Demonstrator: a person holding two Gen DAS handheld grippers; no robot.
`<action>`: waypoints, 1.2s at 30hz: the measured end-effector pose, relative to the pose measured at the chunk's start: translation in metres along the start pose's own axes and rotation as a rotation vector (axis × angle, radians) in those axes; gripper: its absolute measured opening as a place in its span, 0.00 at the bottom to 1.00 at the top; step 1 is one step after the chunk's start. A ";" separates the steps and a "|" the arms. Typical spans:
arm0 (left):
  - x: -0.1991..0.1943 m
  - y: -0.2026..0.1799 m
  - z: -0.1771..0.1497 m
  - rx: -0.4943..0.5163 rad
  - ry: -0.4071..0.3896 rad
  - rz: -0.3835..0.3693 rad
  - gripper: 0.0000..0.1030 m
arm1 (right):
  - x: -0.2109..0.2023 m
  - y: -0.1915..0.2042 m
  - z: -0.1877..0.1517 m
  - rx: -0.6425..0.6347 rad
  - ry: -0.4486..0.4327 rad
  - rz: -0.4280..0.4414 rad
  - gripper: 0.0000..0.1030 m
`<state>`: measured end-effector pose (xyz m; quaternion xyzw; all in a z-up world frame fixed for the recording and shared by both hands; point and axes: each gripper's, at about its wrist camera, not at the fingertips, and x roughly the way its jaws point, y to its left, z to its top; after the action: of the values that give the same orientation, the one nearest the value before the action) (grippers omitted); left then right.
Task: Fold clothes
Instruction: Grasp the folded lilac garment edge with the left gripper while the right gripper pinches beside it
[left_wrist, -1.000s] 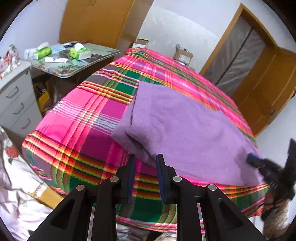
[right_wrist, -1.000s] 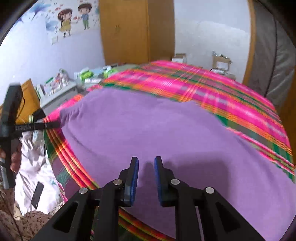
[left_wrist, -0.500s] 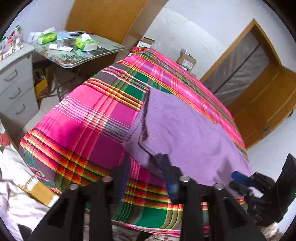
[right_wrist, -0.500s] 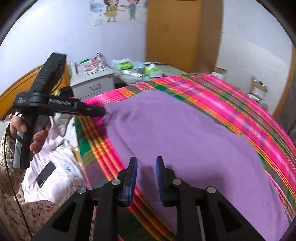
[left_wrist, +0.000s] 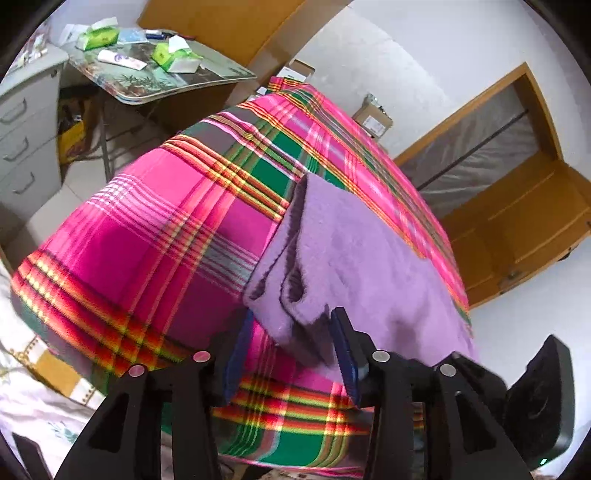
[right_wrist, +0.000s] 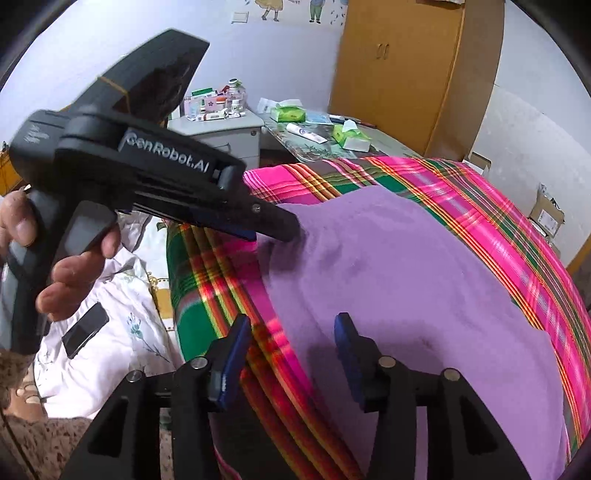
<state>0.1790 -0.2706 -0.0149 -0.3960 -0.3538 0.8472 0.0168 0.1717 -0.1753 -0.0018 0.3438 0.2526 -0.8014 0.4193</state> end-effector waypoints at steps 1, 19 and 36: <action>0.001 0.000 0.001 -0.006 0.004 -0.005 0.45 | 0.003 0.001 0.002 0.001 0.001 -0.008 0.48; -0.003 -0.011 0.018 -0.011 0.015 -0.071 0.45 | 0.027 0.003 0.021 0.073 -0.034 -0.121 0.16; 0.018 0.014 0.035 -0.208 0.117 -0.204 0.61 | -0.015 -0.011 0.006 0.133 -0.192 -0.091 0.06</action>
<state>0.1464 -0.2964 -0.0204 -0.4065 -0.4763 0.7753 0.0822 0.1666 -0.1667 0.0145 0.2806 0.1729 -0.8639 0.3809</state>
